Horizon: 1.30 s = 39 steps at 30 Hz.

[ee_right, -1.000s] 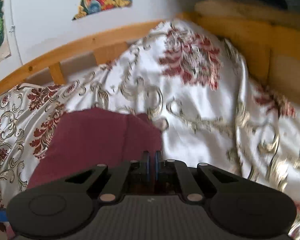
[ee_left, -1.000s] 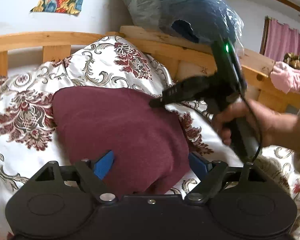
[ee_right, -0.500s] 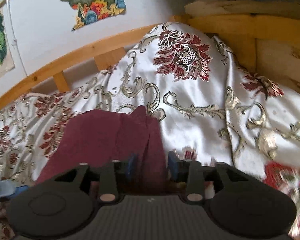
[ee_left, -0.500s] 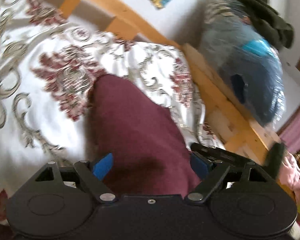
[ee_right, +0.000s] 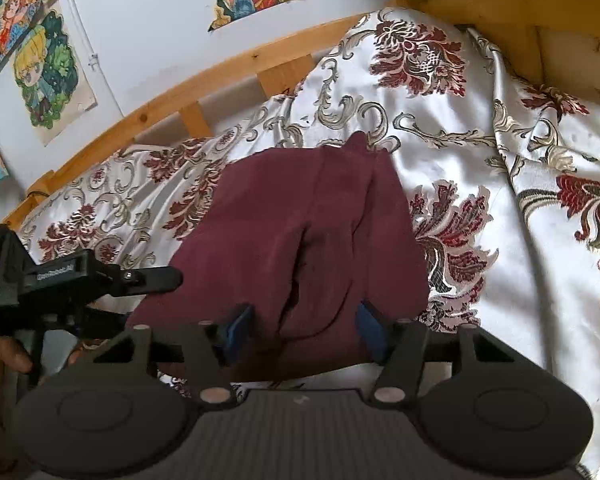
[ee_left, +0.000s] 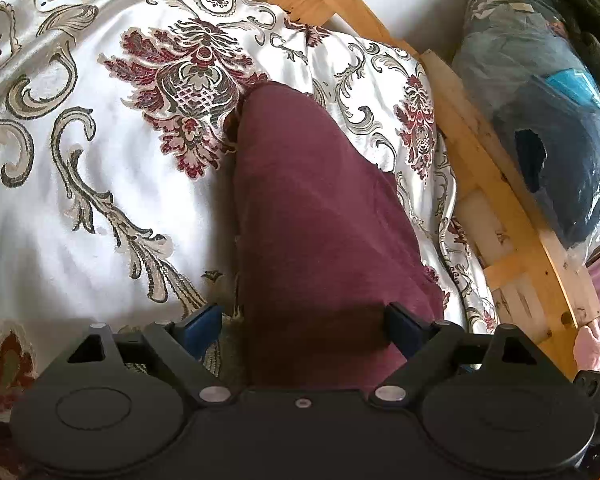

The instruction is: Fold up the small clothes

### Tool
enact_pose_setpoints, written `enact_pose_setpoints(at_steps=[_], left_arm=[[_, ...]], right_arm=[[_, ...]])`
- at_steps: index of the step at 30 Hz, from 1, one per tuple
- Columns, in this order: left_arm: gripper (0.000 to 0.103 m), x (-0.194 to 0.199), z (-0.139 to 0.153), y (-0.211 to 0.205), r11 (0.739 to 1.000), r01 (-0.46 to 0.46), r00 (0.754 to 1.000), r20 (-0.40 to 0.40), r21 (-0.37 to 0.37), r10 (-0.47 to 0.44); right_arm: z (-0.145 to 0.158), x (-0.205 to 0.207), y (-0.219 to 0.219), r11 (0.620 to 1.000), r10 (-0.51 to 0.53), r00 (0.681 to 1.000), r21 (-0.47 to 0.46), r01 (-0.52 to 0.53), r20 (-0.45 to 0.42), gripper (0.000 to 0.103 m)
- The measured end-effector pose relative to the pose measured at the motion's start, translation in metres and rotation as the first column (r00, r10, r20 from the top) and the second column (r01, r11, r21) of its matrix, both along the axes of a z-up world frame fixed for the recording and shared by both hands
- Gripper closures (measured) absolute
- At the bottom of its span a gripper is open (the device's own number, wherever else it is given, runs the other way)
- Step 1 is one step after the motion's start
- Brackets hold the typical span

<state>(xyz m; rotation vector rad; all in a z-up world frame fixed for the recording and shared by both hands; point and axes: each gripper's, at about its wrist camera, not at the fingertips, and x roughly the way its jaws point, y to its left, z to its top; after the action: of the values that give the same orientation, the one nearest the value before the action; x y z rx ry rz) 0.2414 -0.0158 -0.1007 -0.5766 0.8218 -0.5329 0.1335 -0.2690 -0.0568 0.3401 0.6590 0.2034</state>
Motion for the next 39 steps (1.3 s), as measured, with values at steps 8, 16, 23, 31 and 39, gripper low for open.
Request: enact_pose_setpoints(at_steps=[8,16,23,31,39], left_arm=[[0.012,-0.002,0.001,-0.004,0.999,0.009,1.0,0.014,0.034,-0.009],[0.007,-0.002,-0.001,-0.005,0.999,0.001,1.0,0.009,0.046,-0.002],[0.006,-0.002,-0.003,-0.006,0.999,0.005,1.0,0.003,0.048,-0.005],[0.006,-0.007,0.002,-0.006,1.0,0.01,1.0,0.028,0.027,-0.011],[0.006,-0.008,0.002,-0.015,0.998,0.055,0.998,0.002,0.034,-0.055]], right_arm=[[0.009,-0.004,0.008,0.995,0.0,0.999,-0.095,0.005,0.049,0.048],[0.009,-0.014,0.021,0.985,0.035,0.998,-0.173,-0.027,0.047,0.048],[0.0,-0.007,0.016,0.994,0.031,0.999,-0.107,-0.028,0.033,0.054],[0.014,-0.012,0.021,0.981,0.03,0.995,-0.191,-0.011,0.092,0.088],[0.011,-0.034,0.01,0.96,-0.016,0.997,-0.277,0.035,0.072,0.087]])
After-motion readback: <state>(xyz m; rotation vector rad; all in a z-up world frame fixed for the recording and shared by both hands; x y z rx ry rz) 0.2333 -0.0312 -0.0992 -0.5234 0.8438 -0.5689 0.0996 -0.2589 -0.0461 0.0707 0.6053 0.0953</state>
